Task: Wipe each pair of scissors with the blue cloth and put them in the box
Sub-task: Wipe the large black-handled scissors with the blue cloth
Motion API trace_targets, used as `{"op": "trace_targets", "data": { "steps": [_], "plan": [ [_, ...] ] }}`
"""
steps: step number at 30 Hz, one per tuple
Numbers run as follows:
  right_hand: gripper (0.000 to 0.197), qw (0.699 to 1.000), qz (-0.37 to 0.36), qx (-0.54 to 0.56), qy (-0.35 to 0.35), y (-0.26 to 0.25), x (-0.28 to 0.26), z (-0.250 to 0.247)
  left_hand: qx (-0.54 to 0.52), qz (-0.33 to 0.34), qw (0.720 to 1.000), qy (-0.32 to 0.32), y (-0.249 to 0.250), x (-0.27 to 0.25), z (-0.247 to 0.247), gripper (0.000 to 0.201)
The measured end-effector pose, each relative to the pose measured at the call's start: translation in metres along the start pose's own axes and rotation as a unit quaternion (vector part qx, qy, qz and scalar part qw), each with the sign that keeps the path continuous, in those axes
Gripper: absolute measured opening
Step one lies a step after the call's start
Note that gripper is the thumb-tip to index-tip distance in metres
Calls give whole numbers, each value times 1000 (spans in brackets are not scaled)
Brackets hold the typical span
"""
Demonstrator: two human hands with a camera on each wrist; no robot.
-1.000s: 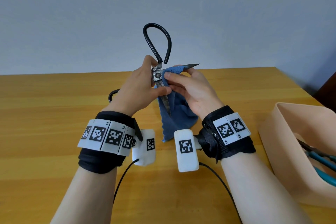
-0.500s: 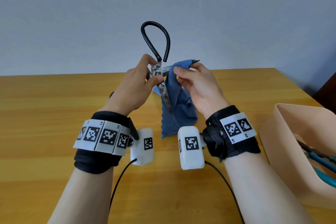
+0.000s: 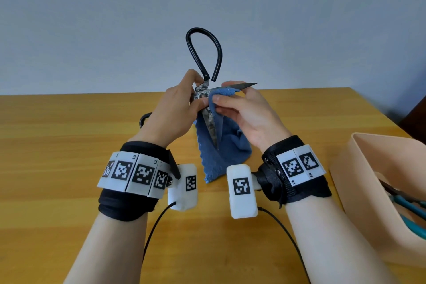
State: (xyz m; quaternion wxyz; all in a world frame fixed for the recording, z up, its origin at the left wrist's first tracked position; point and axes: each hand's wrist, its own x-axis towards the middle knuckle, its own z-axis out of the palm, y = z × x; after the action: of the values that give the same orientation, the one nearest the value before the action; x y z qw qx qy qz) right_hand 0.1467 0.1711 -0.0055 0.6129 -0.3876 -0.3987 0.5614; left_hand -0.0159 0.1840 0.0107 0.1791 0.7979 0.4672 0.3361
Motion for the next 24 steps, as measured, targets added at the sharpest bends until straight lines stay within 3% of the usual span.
{"op": "trace_targets", "data": {
  "steps": [24],
  "plan": [
    [39, 1000, -8, -10, 15, 3, 0, 1, -3, 7, 1000, 3, 2, 0, -1, 24]
  ]
}}
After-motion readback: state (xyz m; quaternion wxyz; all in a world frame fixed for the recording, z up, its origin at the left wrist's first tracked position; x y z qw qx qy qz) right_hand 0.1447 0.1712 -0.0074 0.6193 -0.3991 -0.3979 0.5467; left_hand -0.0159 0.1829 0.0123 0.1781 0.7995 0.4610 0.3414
